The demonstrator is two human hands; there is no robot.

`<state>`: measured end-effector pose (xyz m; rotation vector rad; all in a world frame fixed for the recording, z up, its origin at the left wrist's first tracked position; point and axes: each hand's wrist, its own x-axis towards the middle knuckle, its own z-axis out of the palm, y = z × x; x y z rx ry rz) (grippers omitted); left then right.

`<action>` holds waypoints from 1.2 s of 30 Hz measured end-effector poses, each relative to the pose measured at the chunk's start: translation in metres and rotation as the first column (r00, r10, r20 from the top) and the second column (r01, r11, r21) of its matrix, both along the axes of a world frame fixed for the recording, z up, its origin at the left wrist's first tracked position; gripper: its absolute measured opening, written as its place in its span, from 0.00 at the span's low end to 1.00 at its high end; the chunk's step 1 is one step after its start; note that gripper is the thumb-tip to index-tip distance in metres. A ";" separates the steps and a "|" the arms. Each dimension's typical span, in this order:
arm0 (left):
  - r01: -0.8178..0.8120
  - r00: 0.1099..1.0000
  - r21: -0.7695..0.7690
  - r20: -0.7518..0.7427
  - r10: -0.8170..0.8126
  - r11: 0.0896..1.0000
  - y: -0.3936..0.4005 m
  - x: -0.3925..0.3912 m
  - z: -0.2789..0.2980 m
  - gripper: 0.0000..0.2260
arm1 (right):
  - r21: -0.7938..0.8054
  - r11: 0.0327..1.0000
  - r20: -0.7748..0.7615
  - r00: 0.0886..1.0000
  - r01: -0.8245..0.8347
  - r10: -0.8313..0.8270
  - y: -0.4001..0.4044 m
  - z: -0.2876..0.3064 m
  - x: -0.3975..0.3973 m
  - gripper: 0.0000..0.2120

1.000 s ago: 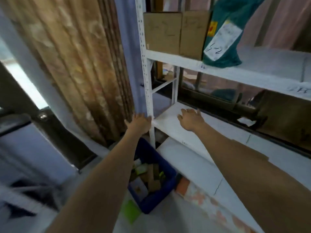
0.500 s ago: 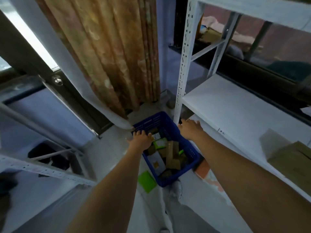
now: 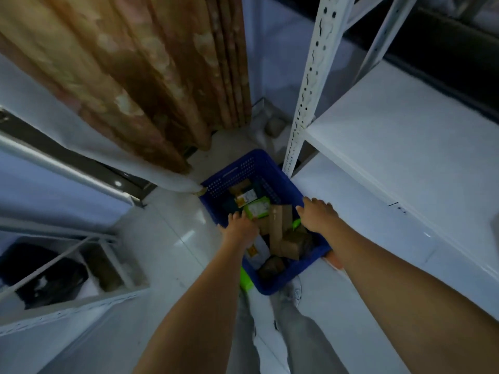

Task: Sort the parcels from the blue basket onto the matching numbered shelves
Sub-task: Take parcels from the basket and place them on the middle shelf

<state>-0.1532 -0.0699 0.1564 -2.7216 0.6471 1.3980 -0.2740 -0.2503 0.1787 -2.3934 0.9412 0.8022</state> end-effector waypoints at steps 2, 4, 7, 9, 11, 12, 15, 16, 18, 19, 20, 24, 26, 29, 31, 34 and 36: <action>0.052 0.999 -0.005 -0.002 -0.052 0.999 -0.014 0.013 -0.037 0.24 | 0.024 0.999 -0.017 0.999 0.040 -0.039 -0.005 -0.035 0.007 0.27; 0.039 0.999 0.003 -0.036 -0.038 0.999 -0.024 0.019 -0.066 0.25 | 0.069 0.994 -0.043 0.995 0.090 -0.087 -0.006 -0.074 0.009 0.28; 0.085 0.992 -0.002 -0.094 -0.085 0.996 -0.036 0.026 -0.133 0.25 | 0.122 0.979 -0.071 0.985 0.163 -0.156 -0.007 -0.140 0.017 0.29; 0.093 0.990 -0.019 -0.105 -0.095 0.995 -0.043 0.030 -0.184 0.24 | 0.152 0.961 -0.079 0.972 0.231 -0.221 -0.009 -0.179 0.022 0.28; -0.007 0.995 -0.056 -0.095 0.002 0.998 -0.053 0.032 -0.230 0.24 | 0.186 0.943 -0.077 0.961 0.277 -0.267 -0.011 -0.225 0.029 0.25; -0.070 0.992 -0.075 -0.110 0.061 0.995 -0.059 0.034 -0.253 0.25 | 0.198 0.936 -0.080 0.956 0.292 -0.282 -0.013 -0.247 0.033 0.24; -0.137 0.968 -0.101 -0.224 0.111 0.986 -0.081 0.037 -0.341 0.35 | 0.231 0.908 -0.094 0.937 0.350 -0.337 -0.019 -0.316 0.045 0.24; -0.139 0.964 -0.122 -0.243 0.106 0.983 -0.088 0.038 -0.382 0.37 | 0.244 0.899 -0.096 0.931 0.365 -0.352 -0.021 -0.340 0.048 0.24; -0.148 0.958 -0.168 -0.269 0.099 0.975 -0.105 0.036 -0.421 0.38 | 0.259 0.885 -0.114 0.922 0.386 -0.369 -0.030 -0.392 0.053 0.20; -0.160 0.951 -0.195 -0.292 0.098 0.968 -0.113 0.034 -0.434 0.37 | 0.264 0.877 -0.129 0.916 0.400 -0.379 -0.035 -0.418 0.055 0.19; -0.165 0.946 -0.224 -0.311 0.090 0.961 -0.120 0.033 -0.442 0.35 | 0.266 0.871 -0.145 0.910 0.413 -0.388 -0.040 -0.441 0.057 0.19; -0.454 0.857 -0.253 -0.387 0.341 0.854 -0.145 0.027 -0.496 0.26 | 0.272 0.839 -0.171 0.882 0.471 -0.440 -0.046 -0.488 0.070 0.28; -0.504 0.839 -0.224 -0.355 0.411 0.834 -0.149 0.023 -0.524 0.22 | 0.276 0.823 -0.171 0.868 0.497 -0.467 -0.049 -0.502 0.074 0.32; -0.513 0.842 -0.239 -0.328 0.429 0.824 -0.150 0.022 -0.545 0.20 | 0.283 0.794 -0.151 0.843 0.538 -0.517 -0.054 -0.514 0.075 0.31; -0.544 0.830 -0.257 -0.305 0.467 0.799 -0.152 0.027 -0.543 0.19 | 0.313 0.767 -0.132 0.825 0.561 -0.549 -0.055 -0.508 0.076 0.30; -0.671 0.734 -0.262 -0.366 0.572 0.694 -0.148 0.040 -0.522 0.34 | 0.358 0.741 -0.082 0.809 0.568 -0.581 -0.058 -0.481 0.075 0.27; -0.625 0.779 -0.291 -0.291 0.555 0.725 -0.137 0.051 -0.485 0.46 | 0.375 0.703 -0.061 0.773 0.604 -0.632 -0.057 -0.450 0.073 0.26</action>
